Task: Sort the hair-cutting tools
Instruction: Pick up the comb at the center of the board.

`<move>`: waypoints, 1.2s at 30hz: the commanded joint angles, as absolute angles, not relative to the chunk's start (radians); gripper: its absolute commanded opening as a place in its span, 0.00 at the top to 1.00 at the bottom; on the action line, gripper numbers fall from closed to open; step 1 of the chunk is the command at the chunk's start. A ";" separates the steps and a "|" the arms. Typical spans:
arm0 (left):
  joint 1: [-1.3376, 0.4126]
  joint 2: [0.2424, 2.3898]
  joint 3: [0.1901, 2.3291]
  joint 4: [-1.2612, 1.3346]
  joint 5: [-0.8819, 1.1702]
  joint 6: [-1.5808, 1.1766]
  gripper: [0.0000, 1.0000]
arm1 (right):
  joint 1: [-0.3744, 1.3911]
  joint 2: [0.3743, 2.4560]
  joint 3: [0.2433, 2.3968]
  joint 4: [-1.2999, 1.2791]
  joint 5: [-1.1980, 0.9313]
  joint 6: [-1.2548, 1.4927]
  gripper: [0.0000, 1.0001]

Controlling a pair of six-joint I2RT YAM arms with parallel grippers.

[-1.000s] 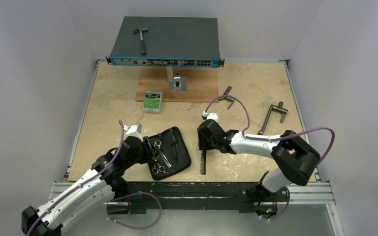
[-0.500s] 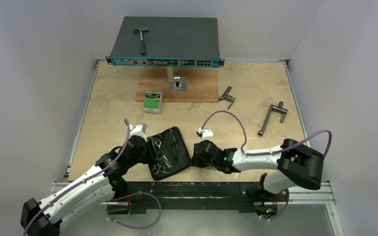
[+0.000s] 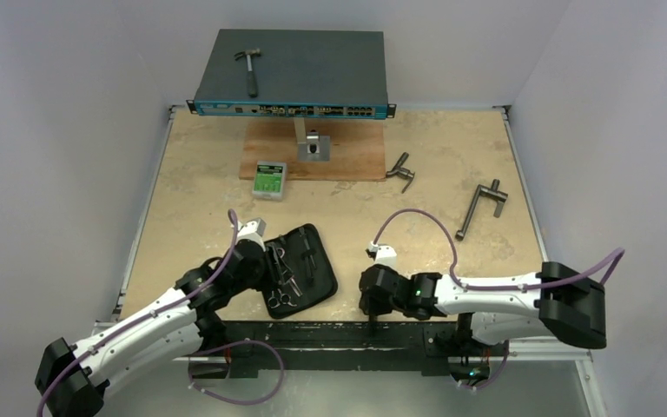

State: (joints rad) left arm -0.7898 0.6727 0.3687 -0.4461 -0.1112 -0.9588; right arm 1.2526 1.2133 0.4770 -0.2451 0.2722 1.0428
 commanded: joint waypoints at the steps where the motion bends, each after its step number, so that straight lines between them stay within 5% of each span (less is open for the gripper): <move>1: -0.812 0.680 0.413 -0.379 -0.115 -0.965 0.60 | 1.264 1.118 0.469 -0.444 0.335 1.101 0.66; 4: -0.837 0.696 0.433 -0.374 -0.116 -0.952 0.60 | 1.263 1.047 0.499 -0.476 0.369 1.137 0.50; 9: -0.894 0.716 0.467 -0.378 -0.123 -0.923 0.59 | 1.213 0.998 0.551 -0.523 0.470 1.130 0.41; 36: -1.000 0.714 0.436 -0.374 -0.199 -0.976 0.59 | 1.207 1.045 0.417 -0.378 0.211 1.219 0.35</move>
